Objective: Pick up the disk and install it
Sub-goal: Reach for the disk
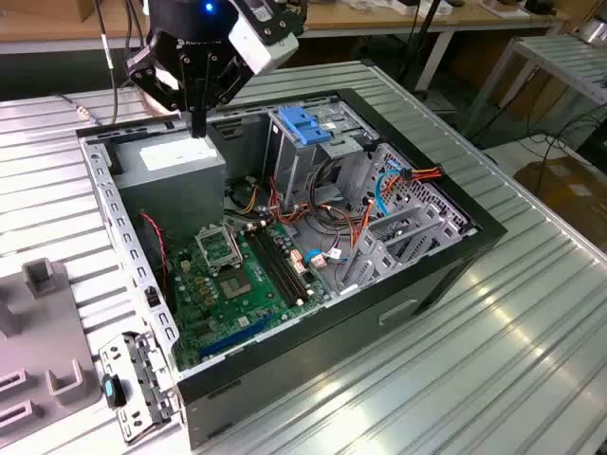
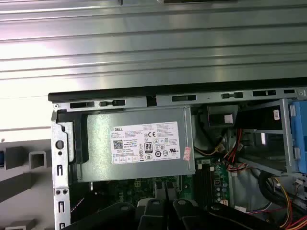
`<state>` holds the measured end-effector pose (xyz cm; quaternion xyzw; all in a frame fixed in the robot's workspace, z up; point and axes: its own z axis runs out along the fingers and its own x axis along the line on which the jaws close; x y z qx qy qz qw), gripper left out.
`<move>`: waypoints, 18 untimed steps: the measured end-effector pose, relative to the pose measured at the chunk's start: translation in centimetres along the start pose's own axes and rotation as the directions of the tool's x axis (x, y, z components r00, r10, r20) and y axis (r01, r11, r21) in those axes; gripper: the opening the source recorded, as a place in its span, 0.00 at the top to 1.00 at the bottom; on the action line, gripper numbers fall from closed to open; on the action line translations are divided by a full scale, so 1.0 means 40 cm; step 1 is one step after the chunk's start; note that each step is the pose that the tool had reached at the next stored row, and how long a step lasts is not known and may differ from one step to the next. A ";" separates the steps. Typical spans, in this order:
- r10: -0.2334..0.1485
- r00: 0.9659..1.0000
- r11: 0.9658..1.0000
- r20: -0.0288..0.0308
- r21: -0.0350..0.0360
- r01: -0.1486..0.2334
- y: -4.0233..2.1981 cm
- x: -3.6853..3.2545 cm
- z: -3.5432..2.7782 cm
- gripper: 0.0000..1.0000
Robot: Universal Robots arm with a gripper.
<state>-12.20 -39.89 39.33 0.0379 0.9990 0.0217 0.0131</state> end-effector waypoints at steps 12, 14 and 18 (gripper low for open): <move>0.000 1.000 1.000 0.000 0.000 0.000 0.000 0.005 0.000 0.85; 0.000 1.000 1.000 0.000 0.000 0.000 -0.001 0.007 0.000 0.85; 0.000 1.000 1.000 0.000 0.000 0.000 -0.001 0.011 0.000 0.85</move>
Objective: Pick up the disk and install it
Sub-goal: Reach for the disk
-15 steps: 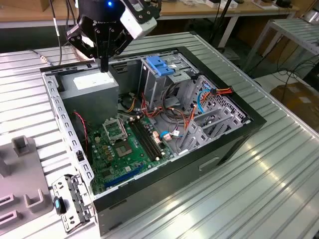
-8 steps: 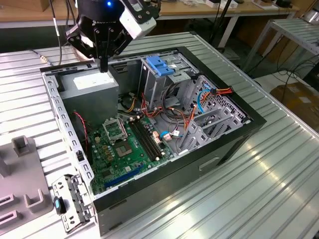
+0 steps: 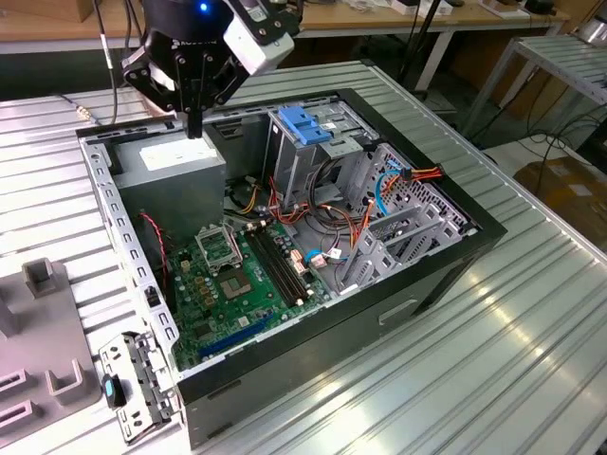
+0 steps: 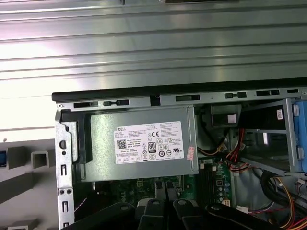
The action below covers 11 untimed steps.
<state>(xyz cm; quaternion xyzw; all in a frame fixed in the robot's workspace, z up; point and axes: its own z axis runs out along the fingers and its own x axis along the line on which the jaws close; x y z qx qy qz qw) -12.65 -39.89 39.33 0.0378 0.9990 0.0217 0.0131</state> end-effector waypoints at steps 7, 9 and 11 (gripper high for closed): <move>0.000 1.000 1.000 0.000 0.000 0.000 -0.001 0.007 0.000 0.85; 0.000 1.000 1.000 0.000 0.000 0.000 -0.001 0.009 0.000 0.85; 0.000 1.000 1.000 0.000 0.000 0.000 -0.001 0.010 0.000 0.85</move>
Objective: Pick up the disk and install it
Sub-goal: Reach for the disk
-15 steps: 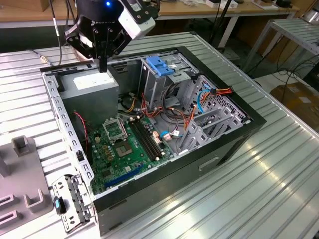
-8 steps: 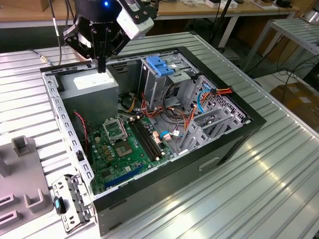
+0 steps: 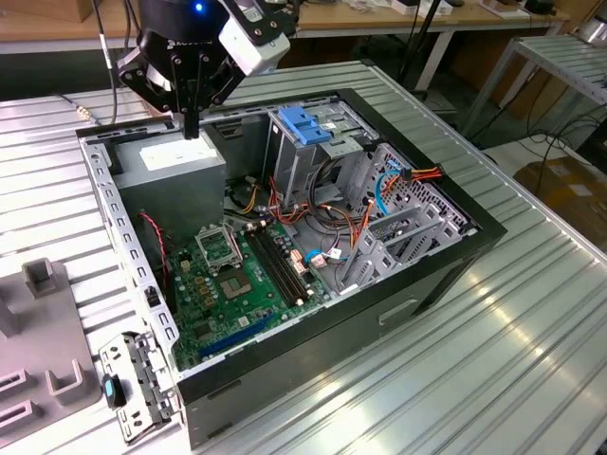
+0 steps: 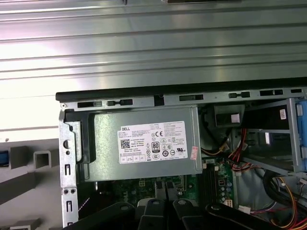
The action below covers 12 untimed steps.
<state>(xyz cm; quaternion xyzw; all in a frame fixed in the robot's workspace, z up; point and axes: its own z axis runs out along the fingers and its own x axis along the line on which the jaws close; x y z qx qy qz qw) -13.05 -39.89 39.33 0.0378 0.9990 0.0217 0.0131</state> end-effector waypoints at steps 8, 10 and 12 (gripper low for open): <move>0.000 1.000 1.000 0.000 0.000 0.000 0.000 0.005 0.000 0.85; 0.000 1.000 1.000 0.000 0.000 0.000 0.000 0.006 0.000 0.85; 0.000 1.000 1.000 0.000 0.000 0.000 0.000 0.007 0.000 0.85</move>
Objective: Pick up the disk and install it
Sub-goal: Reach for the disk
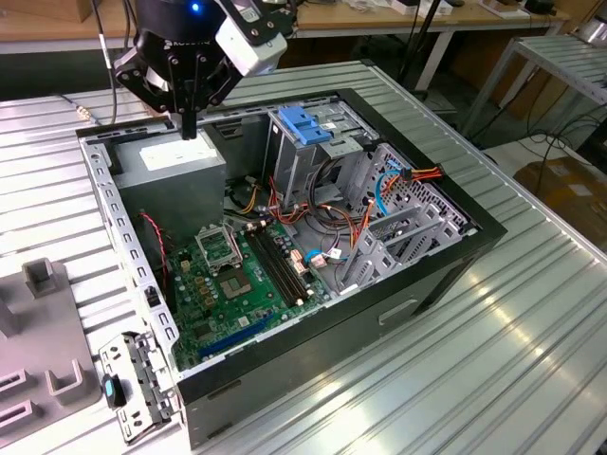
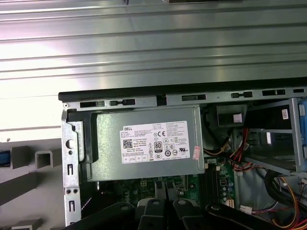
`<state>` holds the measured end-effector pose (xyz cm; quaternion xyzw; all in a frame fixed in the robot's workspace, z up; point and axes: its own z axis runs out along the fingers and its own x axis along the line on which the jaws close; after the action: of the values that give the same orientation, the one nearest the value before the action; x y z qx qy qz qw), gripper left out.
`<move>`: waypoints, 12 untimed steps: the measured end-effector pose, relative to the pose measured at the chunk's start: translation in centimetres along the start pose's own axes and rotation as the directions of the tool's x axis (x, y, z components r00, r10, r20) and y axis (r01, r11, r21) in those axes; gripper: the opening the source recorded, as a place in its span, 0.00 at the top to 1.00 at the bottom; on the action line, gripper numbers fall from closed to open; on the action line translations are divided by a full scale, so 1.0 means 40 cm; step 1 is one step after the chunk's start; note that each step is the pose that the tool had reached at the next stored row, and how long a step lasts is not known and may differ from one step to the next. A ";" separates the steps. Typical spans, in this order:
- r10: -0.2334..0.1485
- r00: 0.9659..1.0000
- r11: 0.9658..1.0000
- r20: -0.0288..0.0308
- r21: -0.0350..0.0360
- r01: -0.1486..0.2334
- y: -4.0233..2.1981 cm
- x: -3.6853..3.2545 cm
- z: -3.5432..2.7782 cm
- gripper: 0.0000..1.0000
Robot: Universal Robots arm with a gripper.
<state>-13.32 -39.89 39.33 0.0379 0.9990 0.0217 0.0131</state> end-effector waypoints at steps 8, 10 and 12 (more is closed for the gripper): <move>0.000 1.000 1.000 0.000 0.000 0.000 0.000 0.005 0.000 0.85; 0.000 1.000 1.000 0.000 0.000 0.000 -0.001 0.007 0.000 0.85; 0.000 1.000 1.000 0.000 0.000 0.000 -0.001 0.008 0.000 0.85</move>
<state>-13.64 -39.89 39.33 0.0379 0.9990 0.0217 0.0131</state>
